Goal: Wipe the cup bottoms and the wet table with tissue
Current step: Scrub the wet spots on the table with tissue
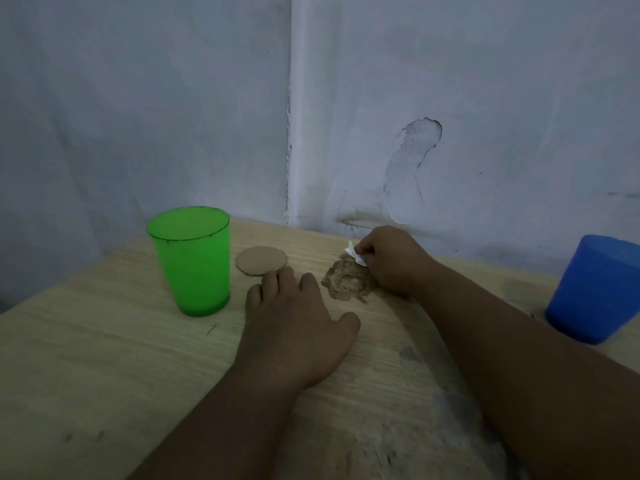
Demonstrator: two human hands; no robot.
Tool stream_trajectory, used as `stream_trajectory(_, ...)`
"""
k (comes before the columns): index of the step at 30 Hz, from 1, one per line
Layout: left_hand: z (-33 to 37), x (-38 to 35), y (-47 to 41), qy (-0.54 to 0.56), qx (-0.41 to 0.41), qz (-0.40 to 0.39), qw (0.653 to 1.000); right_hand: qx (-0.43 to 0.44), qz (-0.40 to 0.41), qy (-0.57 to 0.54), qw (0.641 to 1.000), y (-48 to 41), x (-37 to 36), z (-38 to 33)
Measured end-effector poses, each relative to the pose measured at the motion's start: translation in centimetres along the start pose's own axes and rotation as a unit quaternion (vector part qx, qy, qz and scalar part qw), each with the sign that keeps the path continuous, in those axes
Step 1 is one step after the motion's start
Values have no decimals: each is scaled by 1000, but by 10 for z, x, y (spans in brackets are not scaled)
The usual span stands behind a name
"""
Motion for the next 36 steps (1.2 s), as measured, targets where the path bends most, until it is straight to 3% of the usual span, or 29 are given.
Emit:
stream_trajectory(13,0,-1,0,10,6,25,1000,137,-1,26,990,11,1,-9)
stream_trajectory(18,0,-1,1,3,4,26,1000,153,-32,29,987,25,6,-7)
stream_trajectory(21,1,-1,1,6,4,22,1000,102,-49,-16,993,32,16,8)
stream_trajectory(25,1,-2,0,1,5,22,1000,20,28,-78,996,24,25,30)
stream_trajectory(28,1,-2,0,-3,5,21,1000,47,25,-69,996,27,18,11)
stream_trajectory(31,1,-3,-1,-8,4,22,1000,107,31,-29,993,22,4,-17)
stream_trajectory(36,0,-4,-2,-12,-1,29,1000,139,28,176,974,13,-8,-36)
Point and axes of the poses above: each hand's wrist, its own y-axis away from the middle knuckle, its own x-axis out of the back of the hand, z = x × y, the point moved 1 cm from there along -y, towards the middle knuckle, and after that the axes turned 12 degrees about -x, right-handed, at the moved point
